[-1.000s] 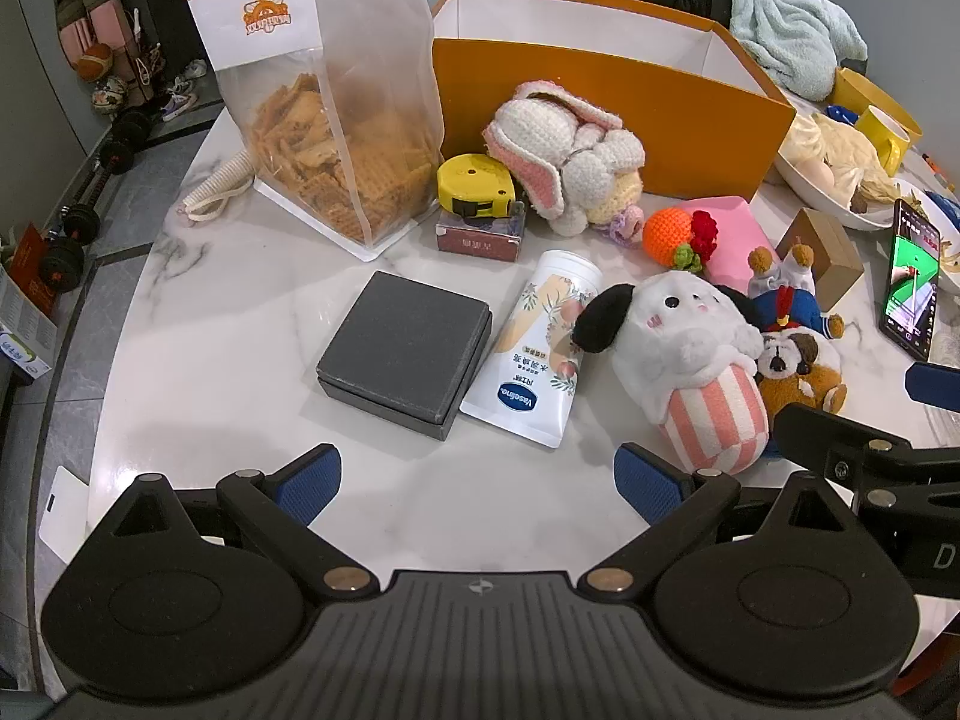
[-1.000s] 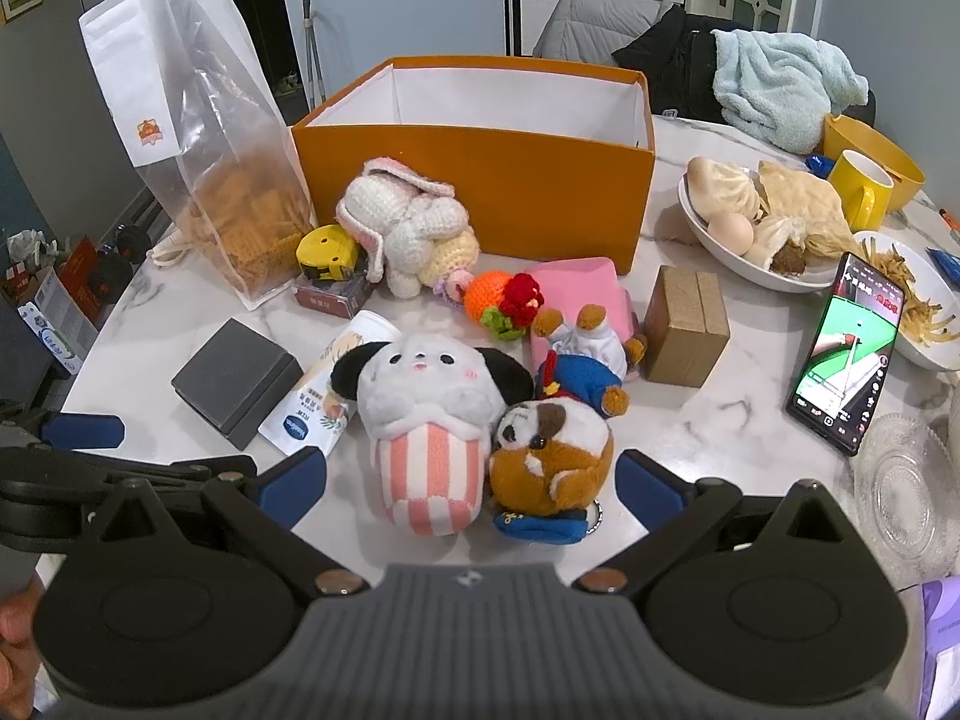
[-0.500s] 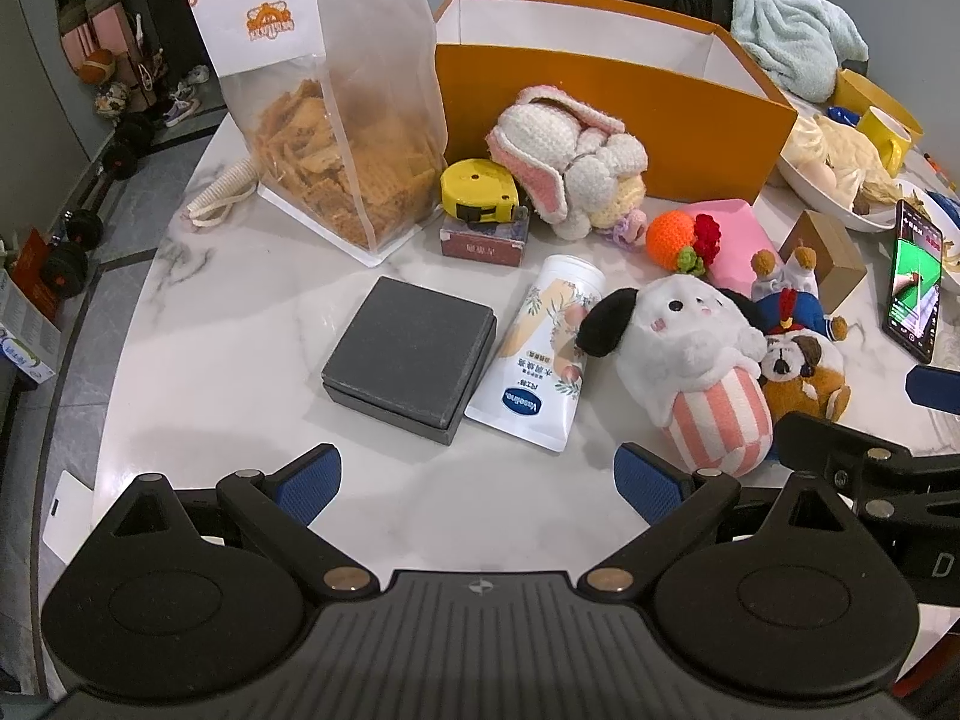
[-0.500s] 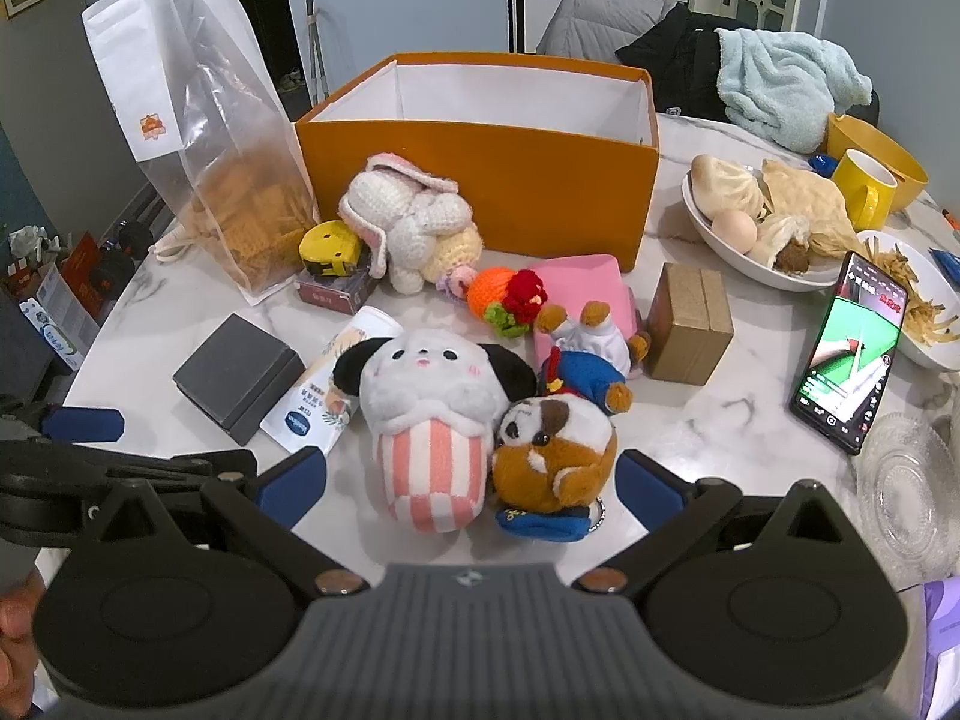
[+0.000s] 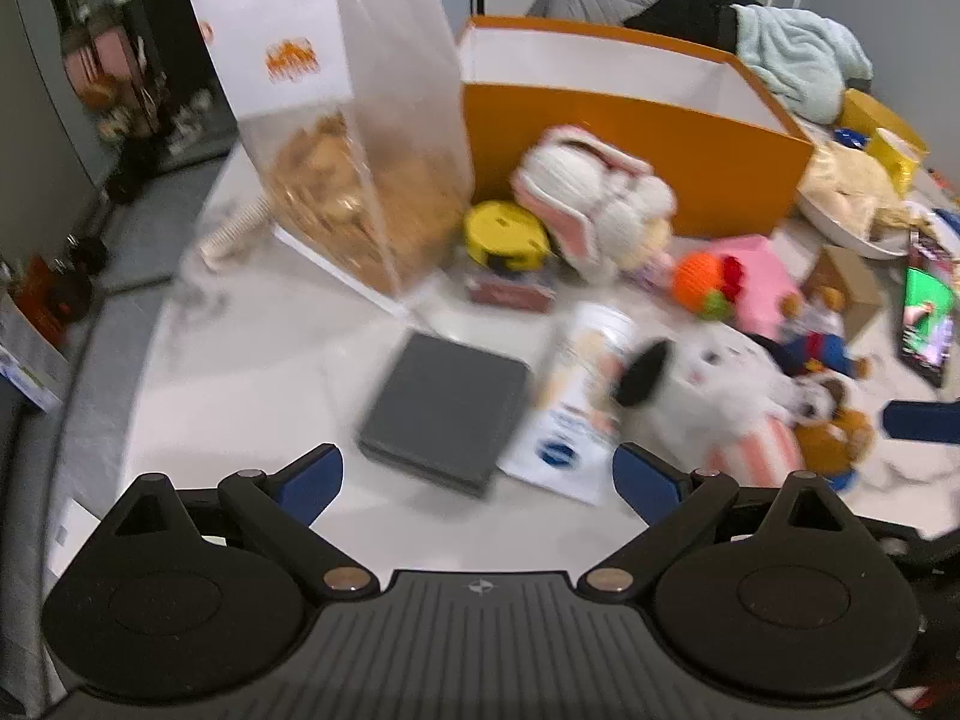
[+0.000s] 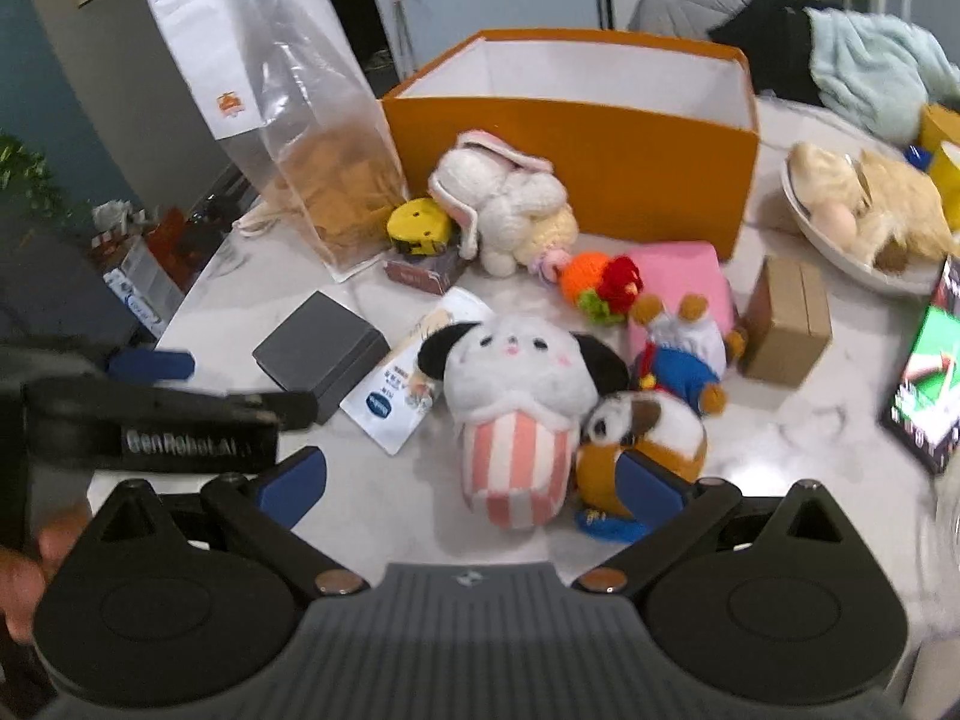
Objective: Organize objects
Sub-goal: 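Reach the left tool to the dark grey box while the right tool reaches the white-and-pink plush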
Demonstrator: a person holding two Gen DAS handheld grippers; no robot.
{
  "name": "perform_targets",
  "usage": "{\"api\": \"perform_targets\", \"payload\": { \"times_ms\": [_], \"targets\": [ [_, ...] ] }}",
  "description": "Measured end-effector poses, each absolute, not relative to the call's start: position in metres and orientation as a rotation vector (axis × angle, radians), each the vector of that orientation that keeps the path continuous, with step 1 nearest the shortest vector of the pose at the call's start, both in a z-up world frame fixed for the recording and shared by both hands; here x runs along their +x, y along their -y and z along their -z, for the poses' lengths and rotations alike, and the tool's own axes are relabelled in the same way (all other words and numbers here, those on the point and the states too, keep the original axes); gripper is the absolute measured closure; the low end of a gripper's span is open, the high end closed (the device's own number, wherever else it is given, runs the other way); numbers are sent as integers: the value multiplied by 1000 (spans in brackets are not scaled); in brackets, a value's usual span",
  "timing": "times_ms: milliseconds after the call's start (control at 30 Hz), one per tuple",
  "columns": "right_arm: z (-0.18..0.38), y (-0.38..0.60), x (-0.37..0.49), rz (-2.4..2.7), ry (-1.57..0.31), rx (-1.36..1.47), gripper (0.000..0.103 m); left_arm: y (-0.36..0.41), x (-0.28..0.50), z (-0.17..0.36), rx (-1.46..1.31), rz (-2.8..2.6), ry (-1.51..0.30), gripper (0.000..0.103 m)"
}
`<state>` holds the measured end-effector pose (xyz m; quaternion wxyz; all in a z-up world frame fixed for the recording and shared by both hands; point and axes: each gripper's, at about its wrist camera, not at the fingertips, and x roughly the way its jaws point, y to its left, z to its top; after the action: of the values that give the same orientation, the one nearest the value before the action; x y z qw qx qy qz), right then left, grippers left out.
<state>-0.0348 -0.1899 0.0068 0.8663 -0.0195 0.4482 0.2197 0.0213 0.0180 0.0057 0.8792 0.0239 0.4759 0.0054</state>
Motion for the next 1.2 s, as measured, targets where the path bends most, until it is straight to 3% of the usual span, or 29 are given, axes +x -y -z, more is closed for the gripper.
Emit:
{"api": "perform_targets", "payload": {
  "times_ms": [367,667,1200],
  "targets": [
    [19,175,-6,-468,-1042,-118,2,-12,42,25,141,18,-1027,0],
    [27,160,0,-501,-1013,-218,15,-33,65,35,145,-15,-1025,0],
    [62,149,37,-497,-1096,-295,14,-35,72,51,131,58,-1069,0]
  ]
}}
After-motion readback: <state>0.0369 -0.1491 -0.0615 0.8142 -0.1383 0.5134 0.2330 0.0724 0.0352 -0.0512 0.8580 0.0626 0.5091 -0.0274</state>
